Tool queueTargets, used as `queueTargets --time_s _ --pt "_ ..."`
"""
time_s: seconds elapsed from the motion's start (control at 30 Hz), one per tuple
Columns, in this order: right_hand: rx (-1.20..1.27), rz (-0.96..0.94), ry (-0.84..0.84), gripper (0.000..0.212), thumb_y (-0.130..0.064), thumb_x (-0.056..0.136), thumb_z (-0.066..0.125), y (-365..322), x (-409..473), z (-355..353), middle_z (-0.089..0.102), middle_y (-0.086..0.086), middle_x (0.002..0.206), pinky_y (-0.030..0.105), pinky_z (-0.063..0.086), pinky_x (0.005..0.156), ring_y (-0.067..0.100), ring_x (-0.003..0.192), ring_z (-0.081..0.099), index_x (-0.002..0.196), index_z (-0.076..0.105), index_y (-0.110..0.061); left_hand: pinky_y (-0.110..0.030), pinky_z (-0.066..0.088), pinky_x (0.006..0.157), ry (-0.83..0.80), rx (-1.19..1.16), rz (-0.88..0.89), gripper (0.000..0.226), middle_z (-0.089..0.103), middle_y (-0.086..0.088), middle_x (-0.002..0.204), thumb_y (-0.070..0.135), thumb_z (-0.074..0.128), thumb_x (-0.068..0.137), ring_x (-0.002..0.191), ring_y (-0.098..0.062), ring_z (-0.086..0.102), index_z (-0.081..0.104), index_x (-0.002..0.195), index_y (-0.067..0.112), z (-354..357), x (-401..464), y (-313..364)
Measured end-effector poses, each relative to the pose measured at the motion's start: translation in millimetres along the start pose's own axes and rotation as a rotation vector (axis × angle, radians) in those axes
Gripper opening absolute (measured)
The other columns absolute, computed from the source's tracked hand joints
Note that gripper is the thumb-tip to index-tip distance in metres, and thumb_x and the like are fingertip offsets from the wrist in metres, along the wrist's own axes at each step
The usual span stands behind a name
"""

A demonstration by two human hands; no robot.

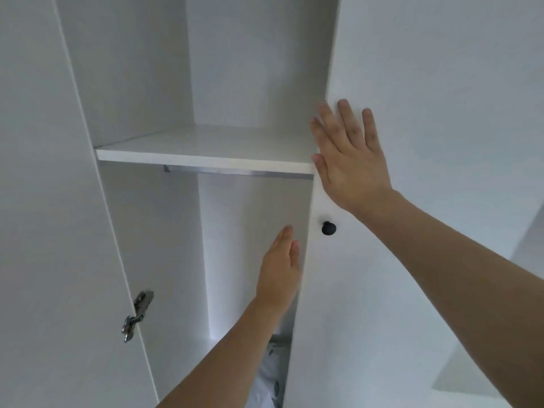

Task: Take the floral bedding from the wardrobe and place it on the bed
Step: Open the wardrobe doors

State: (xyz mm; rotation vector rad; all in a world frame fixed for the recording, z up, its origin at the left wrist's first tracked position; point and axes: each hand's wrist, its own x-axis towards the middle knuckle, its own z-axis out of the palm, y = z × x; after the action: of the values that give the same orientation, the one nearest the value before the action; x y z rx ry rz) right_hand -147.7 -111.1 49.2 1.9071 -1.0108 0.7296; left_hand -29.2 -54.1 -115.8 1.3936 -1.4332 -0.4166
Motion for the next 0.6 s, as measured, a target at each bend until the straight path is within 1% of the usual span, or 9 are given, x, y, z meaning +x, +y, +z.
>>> queueTargets --time_s 0.03,0.07,0.1,0.13,0.17,0.23,0.3,0.47,0.6 --pt "-0.007 0.004 -0.011 0.053 -0.032 0.1 0.03 -1.8 0.9 1.4 0.009 0.005 0.162 0.053 0.002 0.12 0.031 0.149 0.006 0.15 0.028 -0.013 -0.017 0.03 0.107 -0.053 -0.039 0.001 0.039 0.052 0.011 0.137 0.029 0.034 0.105 0.126 -0.002 0.046 0.047 0.141 0.02 2.2 6.6 0.5" --pt "-0.011 0.005 -0.02 0.051 -0.033 0.1 0.03 -3.7 2.2 2.1 0.008 0.005 0.162 0.053 0.002 0.12 0.031 0.149 0.005 0.148 0.032 -0.015 -0.017 0.037 0.095 -0.094 -0.074 0.0 0.03 0.062 0.013 0.115 0.028 0.035 0.104 0.103 0.001 0.054 0.057 0.124 0.027 4.7 12.3 0.7" --pt "-0.014 0.005 -0.023 0.047 -0.034 0.1 0.031 -5.4 3.3 2.8 0.009 0.005 0.162 0.054 0.003 0.12 0.032 0.149 0.005 0.143 0.04 -0.017 -0.017 0.04 0.078 -0.116 -0.106 0.001 0.023 0.062 0.011 0.086 0.027 0.037 0.104 0.077 -0.001 0.051 0.058 0.097 0.033 6.3 17.2 1.8" --pt "-0.017 0.007 -0.016 0.042 -0.034 0.099 0.033 -6.7 4.3 3.2 0.01 0.005 0.161 0.054 0.004 0.12 0.033 0.149 0.006 0.135 0.049 -0.017 -0.019 0.036 0.063 -0.123 -0.13 0.002 0.029 0.048 0.01 0.065 0.025 0.039 0.103 0.061 -0.004 0.04 0.049 0.078 0.032 6.8 21.0 3.0" --pt "-0.025 0.01 -0.003 0.037 -0.033 0.099 0.035 -7.7 4.8 3.4 0.013 0.006 0.161 0.054 0.005 0.119 0.034 0.148 0.008 0.124 0.056 -0.016 -0.021 0.029 0.055 -0.135 -0.156 0.0 0.035 0.035 0.009 0.058 0.024 0.041 0.103 0.055 -0.007 0.03 0.039 0.068 0.027 6.7 23.7 2.9" --pt "-0.052 0.013 0.014 0.031 -0.032 0.097 0.038 -9.2 3.6 2.3 0.019 0.007 0.16 0.055 0.007 0.119 0.036 0.148 0.012 0.106 0.062 -0.015 -0.023 0.021 0.051 -0.16 -0.221 0.002 0.039 0.025 0.01 0.057 0.024 0.044 0.102 0.055 -0.01 0.023 0.031 0.065 0.019 3.5 25.4 1.4" --pt "-0.077 0.004 0.014 0.028 -0.032 0.096 0.04 -10.0 0.3 0.0 0.023 0.008 0.158 0.055 0.009 0.119 0.037 0.147 0.014 0.098 0.061 -0.014 -0.024 0.02 0.052 -0.199 -0.255 0.007 0.039 0.024 0.006 0.06 0.024 0.047 0.101 0.057 -0.01 0.022 0.032 0.066 0.017 -0.2 27.0 -1.0" --pt "-0.068 0.004 0.046 0.025 -0.028 0.095 0.039 -15.0 -12.9 -11.5 0.028 0.01 0.156 0.057 0.015 0.117 0.039 0.146 0.017 0.096 0.059 -0.013 -0.028 0.032 0.066 -0.272 -0.266 0.029 0.038 0.034 -0.005 0.067 0.033 0.05 0.099 0.066 -0.015 0.035 0.045 0.07 0.009 -6.8 17.5 -5.5" --pt "-0.012 0.0 0.053 0.021 -0.028 0.092 0.045 -15.3 -32.7 -39.7 0.027 0.011 0.156 0.057 0.017 0.116 0.041 0.146 0.015 0.093 0.058 -0.012 -0.028 0.031 0.064 -0.283 -0.308 0.029 0.038 0.038 -0.006 0.066 0.033 0.053 0.097 0.065 -0.016 0.036 0.052 0.07 0.006 -12.1 -18.3 6.9"
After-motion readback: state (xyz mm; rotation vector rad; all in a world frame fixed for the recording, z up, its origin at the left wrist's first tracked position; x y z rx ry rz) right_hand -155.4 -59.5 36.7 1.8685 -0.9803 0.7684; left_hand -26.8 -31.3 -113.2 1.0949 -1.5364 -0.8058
